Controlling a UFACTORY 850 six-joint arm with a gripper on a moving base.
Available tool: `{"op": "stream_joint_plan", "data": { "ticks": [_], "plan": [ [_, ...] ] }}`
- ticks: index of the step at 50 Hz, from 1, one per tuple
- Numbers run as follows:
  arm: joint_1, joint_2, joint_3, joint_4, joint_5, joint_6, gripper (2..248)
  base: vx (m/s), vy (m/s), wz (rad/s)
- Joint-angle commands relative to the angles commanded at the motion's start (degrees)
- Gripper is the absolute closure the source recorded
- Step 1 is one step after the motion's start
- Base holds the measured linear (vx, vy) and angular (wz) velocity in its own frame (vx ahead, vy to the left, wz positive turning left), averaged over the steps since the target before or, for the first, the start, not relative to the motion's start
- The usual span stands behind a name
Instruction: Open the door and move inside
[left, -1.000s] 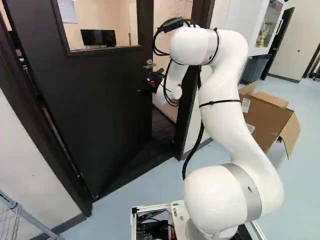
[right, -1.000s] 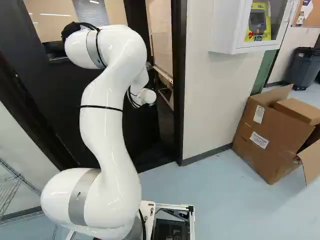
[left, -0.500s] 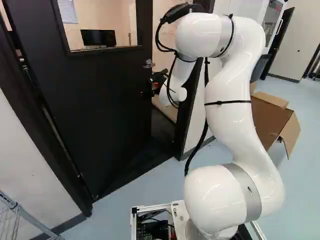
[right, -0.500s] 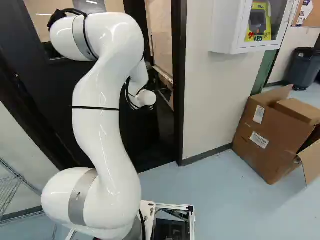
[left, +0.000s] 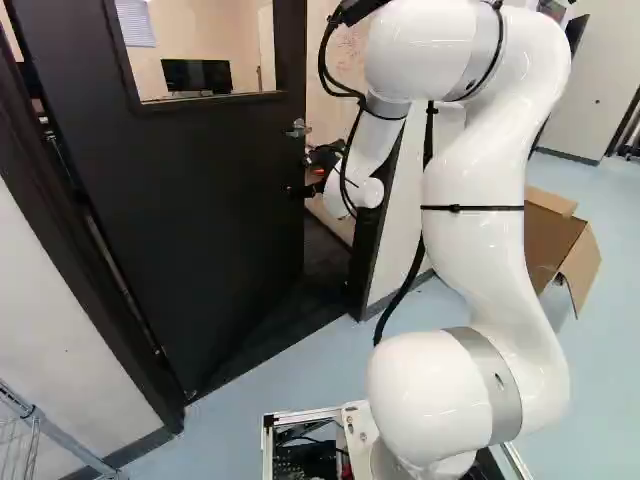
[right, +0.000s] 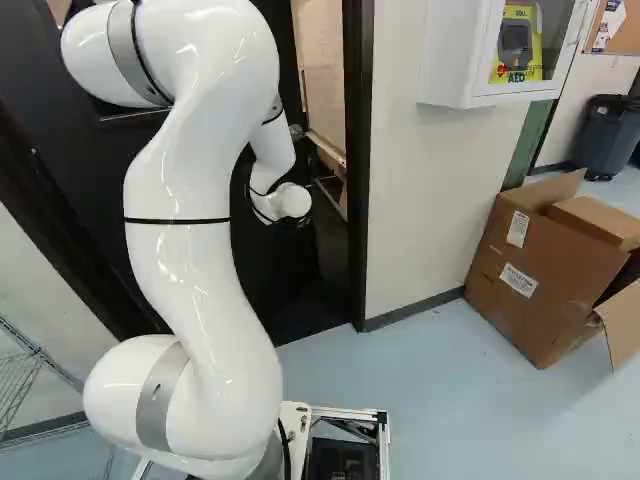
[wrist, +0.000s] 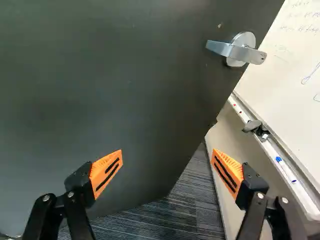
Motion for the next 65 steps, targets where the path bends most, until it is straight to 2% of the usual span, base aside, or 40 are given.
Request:
{"op": "stream_joint_plan", "data": {
  "ticks": [42,65],
  "plan": [
    [0.0,10.7,13.3,7.6,0.0,0.0,3,0.0,0.0,0.0],
    [-0.1,16.8,20.5,13.9,0.0,0.0,3,0.0,0.0,0.0]
  ]
}}
